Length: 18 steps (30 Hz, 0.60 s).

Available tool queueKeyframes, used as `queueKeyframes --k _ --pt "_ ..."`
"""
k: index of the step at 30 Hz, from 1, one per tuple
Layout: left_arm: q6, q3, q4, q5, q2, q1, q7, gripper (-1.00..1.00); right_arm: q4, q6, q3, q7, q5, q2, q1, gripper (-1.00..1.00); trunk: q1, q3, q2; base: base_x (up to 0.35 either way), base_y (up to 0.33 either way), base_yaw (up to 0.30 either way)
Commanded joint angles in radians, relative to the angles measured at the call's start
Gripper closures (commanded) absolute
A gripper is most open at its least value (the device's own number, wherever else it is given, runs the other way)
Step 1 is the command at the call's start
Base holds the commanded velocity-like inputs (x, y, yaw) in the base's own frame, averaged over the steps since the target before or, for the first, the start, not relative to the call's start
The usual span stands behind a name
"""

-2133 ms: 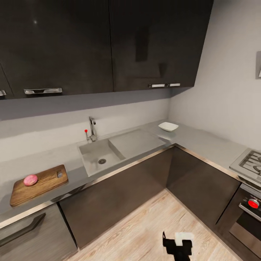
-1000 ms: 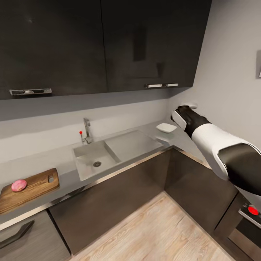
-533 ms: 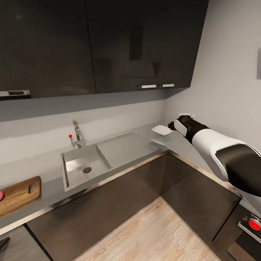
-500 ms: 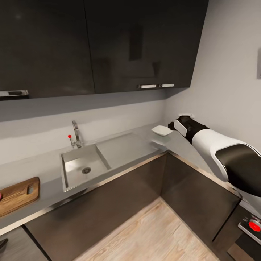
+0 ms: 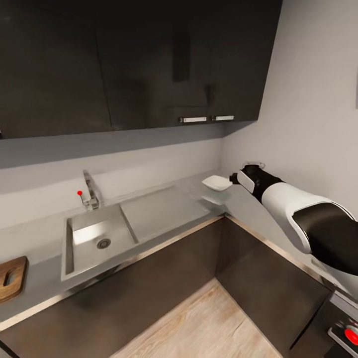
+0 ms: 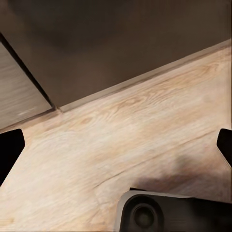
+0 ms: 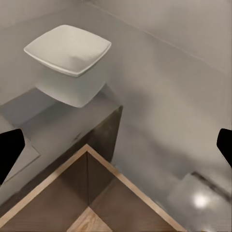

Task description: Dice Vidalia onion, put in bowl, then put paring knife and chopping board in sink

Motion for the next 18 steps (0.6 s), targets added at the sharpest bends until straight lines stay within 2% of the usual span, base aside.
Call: queueKeyframes --k 1,18 --pt "-0.001 -0.009 -0.002 0.006 0.001 0.001 0.007 -1.0 -0.003 0.007 0.009 -0.004 -0.009 -0.001 0.0 -1.0 0.001 -0.002 -0.001 0.233 -0.137 0.0" --pt "-0.001 -0.009 -0.002 0.006 0.001 0.001 0.007 -1.0 -0.003 0.007 0.009 -0.004 -0.009 0.0 0.017 -1.0 0.001 -0.002 -0.001 0.29 -0.017 0.0"
